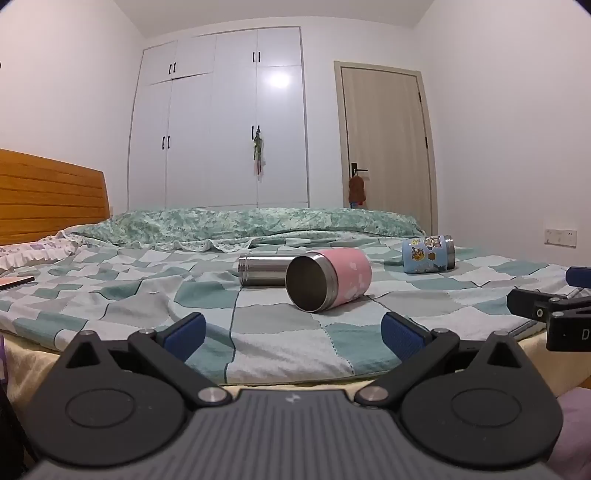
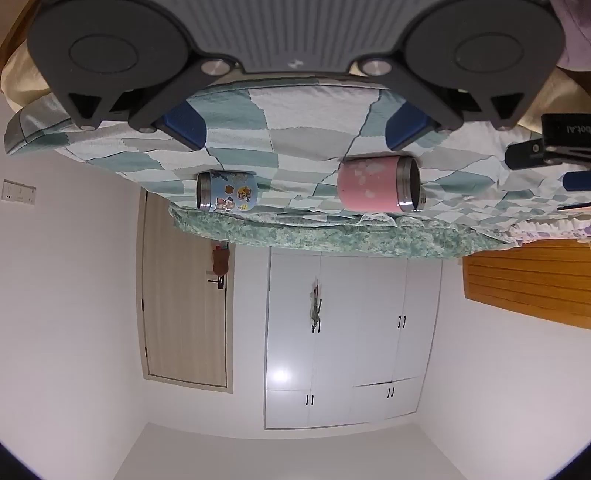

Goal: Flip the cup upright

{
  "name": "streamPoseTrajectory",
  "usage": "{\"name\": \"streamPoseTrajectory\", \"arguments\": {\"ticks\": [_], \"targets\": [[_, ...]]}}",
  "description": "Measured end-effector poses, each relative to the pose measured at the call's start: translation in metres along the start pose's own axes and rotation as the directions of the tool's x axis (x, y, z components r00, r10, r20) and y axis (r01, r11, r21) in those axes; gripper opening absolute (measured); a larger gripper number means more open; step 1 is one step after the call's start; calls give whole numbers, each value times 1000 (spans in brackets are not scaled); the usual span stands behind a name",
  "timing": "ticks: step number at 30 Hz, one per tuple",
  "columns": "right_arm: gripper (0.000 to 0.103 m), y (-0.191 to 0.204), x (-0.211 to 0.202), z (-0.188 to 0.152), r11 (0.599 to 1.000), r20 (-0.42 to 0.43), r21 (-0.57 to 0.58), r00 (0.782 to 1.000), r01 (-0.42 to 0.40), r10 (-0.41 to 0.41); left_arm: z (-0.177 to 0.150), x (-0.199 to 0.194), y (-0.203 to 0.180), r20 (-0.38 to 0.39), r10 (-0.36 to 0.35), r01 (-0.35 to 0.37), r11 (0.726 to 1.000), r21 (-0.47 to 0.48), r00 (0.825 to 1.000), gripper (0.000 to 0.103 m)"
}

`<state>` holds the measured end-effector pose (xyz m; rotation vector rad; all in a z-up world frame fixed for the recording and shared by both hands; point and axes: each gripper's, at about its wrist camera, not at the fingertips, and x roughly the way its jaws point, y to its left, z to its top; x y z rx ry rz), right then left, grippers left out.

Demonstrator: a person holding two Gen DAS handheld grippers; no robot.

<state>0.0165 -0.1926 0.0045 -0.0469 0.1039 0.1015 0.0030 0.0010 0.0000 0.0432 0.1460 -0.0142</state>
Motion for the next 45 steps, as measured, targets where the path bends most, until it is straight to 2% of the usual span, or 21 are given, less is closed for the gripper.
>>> {"name": "streamPoseTrajectory", "arguments": {"ticks": [1,2,45], "targets": [[103,0,0,0,1000,-1,0,1000,-1,1,0,1,0,-2,0,0,1000,2,1000,103],[103,0,0,0,1000,-1,1,1000,0,0,2,-9,2,42,6,-5,1000,-14,999,103],[103,-2,-3,-1,1000,6,5,1000,0,0,-1,-11,1,39,5,-5,1000,-1,999,103]]}}
